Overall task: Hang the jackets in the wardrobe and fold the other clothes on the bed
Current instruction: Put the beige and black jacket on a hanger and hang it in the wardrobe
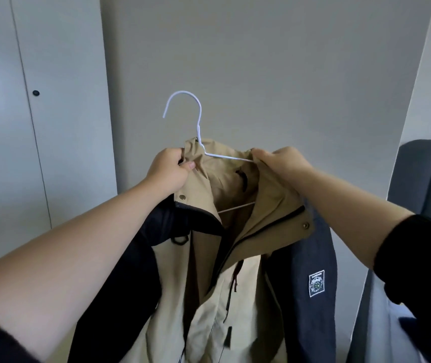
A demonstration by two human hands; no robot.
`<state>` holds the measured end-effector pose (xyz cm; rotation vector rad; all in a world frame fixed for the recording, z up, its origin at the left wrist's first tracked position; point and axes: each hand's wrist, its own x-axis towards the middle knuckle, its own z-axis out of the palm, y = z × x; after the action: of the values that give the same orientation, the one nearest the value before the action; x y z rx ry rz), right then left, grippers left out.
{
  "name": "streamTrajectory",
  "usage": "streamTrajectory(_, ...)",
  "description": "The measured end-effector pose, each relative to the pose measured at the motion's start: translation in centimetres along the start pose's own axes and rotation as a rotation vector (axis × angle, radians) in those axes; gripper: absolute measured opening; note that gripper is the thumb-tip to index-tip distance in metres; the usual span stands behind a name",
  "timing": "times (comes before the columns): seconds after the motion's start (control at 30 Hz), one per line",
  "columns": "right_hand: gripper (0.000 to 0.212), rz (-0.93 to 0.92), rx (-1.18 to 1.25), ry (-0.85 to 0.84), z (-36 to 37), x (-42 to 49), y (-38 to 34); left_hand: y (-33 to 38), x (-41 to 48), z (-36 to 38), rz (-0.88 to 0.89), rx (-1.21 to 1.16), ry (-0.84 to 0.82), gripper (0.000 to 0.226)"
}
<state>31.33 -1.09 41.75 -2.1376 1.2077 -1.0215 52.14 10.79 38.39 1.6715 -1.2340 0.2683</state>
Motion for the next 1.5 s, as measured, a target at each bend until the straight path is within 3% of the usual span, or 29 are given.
streamTrajectory(0.1, 0.057, -0.103, -0.164, 0.016, -0.4, -0.3, 0.9, 0.5, -0.5, 1.1, 0.006, -0.039, -0.033, 0.016)
streamTrajectory(0.2, 0.021, -0.28, -0.376, -0.095, -0.3, -0.7, 2.0, 0.9, -1.0, 2.1, 0.028, -0.09, -0.077, 0.011)
streamTrajectory(0.27, 0.035, -0.294, -0.335, -0.161, 0.1, -1.0, 2.8, 1.1, -1.3, 2.8, 0.032, -0.093, -0.113, 0.012)
streamTrajectory(0.4, 0.046, -0.306, -0.271, -0.116, 1.1, -1.7, 3.4, 1.5, -1.6, 3.9, 0.02, -0.091, -0.137, 0.016)
streamTrajectory(0.57, 0.037, -0.31, -0.208, -0.118, 1.5, -2.3, 2.9, 1.9, -1.9, 4.2, 0.037, -0.068, -0.238, 0.028)
streamTrajectory(0.8, 0.032, -0.275, -0.104, 0.184, -0.7, -1.9, 4.4, -3.1, -1.0, 1.0, -0.154, -0.015, -0.22, 0.044)
streamTrajectory(0.87, 0.03, -0.281, -0.124, 0.202, -0.3, -2.1, 4.5, -3.2, -1.3, 1.2, -0.164, 0.061, -0.277, 0.036)
streamTrajectory(0.9, 0.029, -0.282, -0.138, 0.195, 0.0, -2.2, 4.5, -2.8, -1.5, 1.3, -0.141, 0.045, -0.319, 0.023)
streamTrajectory(0.93, 0.027, -0.288, -0.151, 0.186, 0.2, -2.4, 4.6, -2.3, -1.8, 1.3, -0.088, -0.008, -0.35, 0.025)
streamTrajectory(1.0, 0.025, -0.309, -0.151, 0.169, 0.4, -2.9, 4.8, -0.9, -2.2, 1.4, 0.011, -0.094, -0.394, 0.051)
streamTrajectory(1.03, 0.025, -0.324, -0.144, 0.163, 0.4, -3.2, 4.8, -0.2, -2.4, 1.6, 0.066, -0.064, -0.418, 0.044)
streamTrajectory(1.1, 0.024, -0.373, -0.144, 0.156, 0.6, -3.8, 4.7, 1.1, -2.7, 2.4, 0.141, 0.143, -0.489, 0.007)
streamTrajectory(1.17, 0.023, -0.423, -0.166, 0.157, 0.9, -4.3, 4.5, 1.9, -3.0, 3.1, 0.151, 0.289, -0.465, 0.037)
streamTrajectory(1.27, 0.018, -0.412, -0.225, 0.093, -0.2, -3.9, 4.2, 1.5, -3.1, 3.8, 0.124, 0.174, -0.313, 0.044)
streamTrajectory(1.37, 0.033, -0.162, -0.38, -0.178, -3.2, -3.0, 4.0, 1.0, -3.4, 4.0, 0.113, 0.081, -0.24, 0.043)
streamTrajectory(1.43, 0.029, -0.068, -0.371, -0.328, -4.5, -3.1, 4.5, 0.7, -3.7, 4.3, 0.113, 0.073, -0.191, 0.04)
streamTrajectory(1.5, 0.022, -0.079, -0.266, -0.313, -4.6, -3.5, 5.0, 0.5, -4.0, 4.7, 0.12, 0.06, -0.158, 0.032)
